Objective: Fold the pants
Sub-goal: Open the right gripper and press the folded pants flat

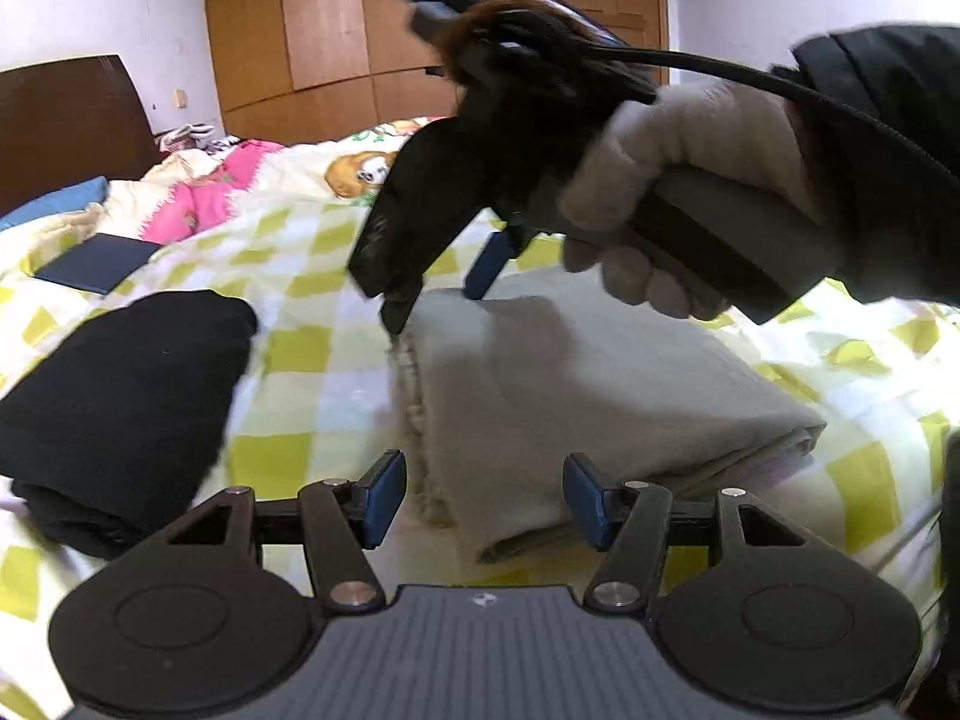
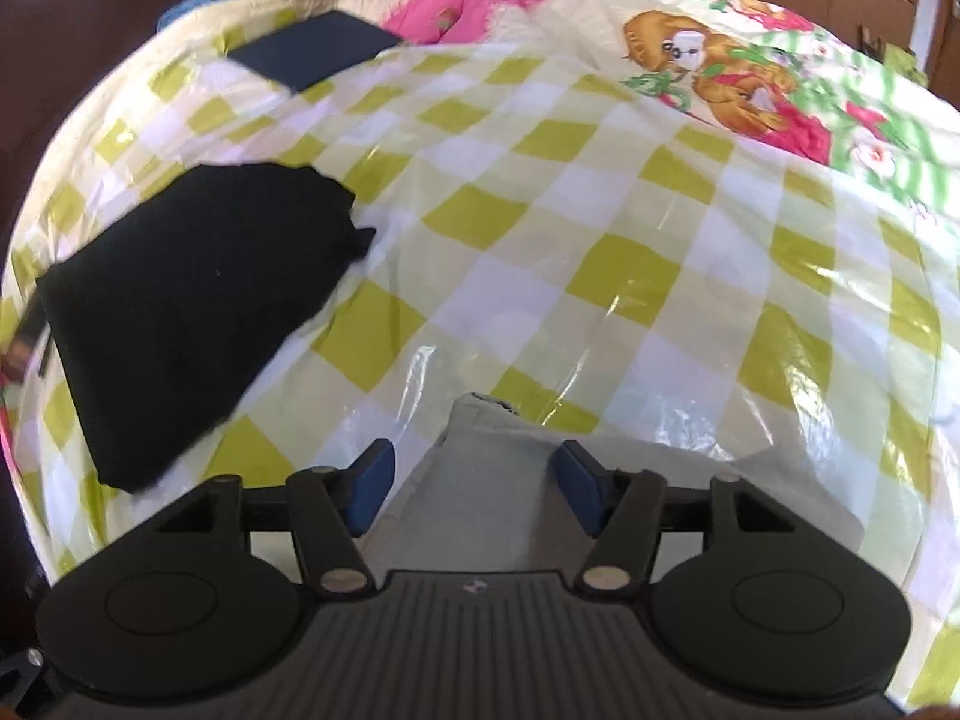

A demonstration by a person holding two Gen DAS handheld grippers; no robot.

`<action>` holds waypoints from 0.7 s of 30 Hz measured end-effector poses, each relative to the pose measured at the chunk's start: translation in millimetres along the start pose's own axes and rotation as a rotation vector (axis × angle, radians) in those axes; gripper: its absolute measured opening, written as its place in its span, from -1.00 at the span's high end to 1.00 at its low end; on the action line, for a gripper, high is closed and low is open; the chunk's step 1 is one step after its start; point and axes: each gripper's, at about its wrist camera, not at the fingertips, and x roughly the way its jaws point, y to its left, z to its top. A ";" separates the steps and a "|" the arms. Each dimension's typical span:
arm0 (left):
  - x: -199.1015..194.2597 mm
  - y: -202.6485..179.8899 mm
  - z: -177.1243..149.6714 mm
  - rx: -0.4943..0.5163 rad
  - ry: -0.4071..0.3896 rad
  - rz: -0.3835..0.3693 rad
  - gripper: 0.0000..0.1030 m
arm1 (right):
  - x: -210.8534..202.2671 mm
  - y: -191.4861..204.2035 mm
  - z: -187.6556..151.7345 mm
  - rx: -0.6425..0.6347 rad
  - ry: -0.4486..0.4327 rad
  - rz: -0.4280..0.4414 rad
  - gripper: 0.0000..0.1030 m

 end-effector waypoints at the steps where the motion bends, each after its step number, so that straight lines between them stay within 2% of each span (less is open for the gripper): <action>1: 2.7 -1.5 0.3 0.007 0.009 -0.004 -0.37 | 5.3 1.0 -0.1 -0.020 0.017 -0.017 -0.17; 2: 4.1 -3.3 0.0 0.015 0.016 -0.006 -0.37 | 9.6 1.3 -0.6 -0.041 0.038 -0.021 0.11; 3: 4.9 -4.2 0.1 0.018 0.021 -0.003 -0.36 | 12.5 -0.6 -1.0 -0.056 0.059 -0.004 0.57; 4: 5.7 -3.0 0.9 0.014 0.025 -0.004 -0.35 | 12.9 -3.5 -0.5 -0.054 0.072 0.014 0.65; 5: 5.6 -1.4 0.9 0.007 0.025 -0.008 -0.23 | 10.1 -6.0 0.5 -0.056 0.070 0.022 0.70; 6: 5.6 0.6 1.0 -0.001 0.021 -0.007 0.00 | 5.7 -7.8 2.4 -0.063 0.060 0.030 0.79; 8: 6.3 3.7 3.0 -0.009 0.015 -0.002 0.24 | -3.0 -14.3 8.8 -0.054 0.035 0.033 0.81; 11: 9.2 7.4 6.6 0.000 0.004 0.029 0.26 | -10.5 -24.5 21.3 -0.019 -0.019 0.017 0.80; 13: 15.2 10.0 6.3 -0.004 0.029 0.033 0.26 | -4.7 -25.6 24.6 0.016 -0.038 0.049 0.70; 15: 21.6 11.0 2.9 -0.014 0.083 0.020 0.26 | 13.6 -22.5 27.1 0.045 0.011 0.084 0.41; 16: 23.3 10.0 0.2 -0.013 0.107 0.019 0.26 | 20.7 -19.2 26.1 0.052 0.017 0.085 0.32; 18: 19.2 8.3 -2.9 -0.005 0.115 0.046 0.26 | 21.8 -11.8 23.7 0.038 -0.023 0.074 0.26; 21: 4.1 14.6 -1.8 -0.029 0.092 0.070 0.24 | -1.0 -20.0 19.0 0.086 -0.116 0.117 0.20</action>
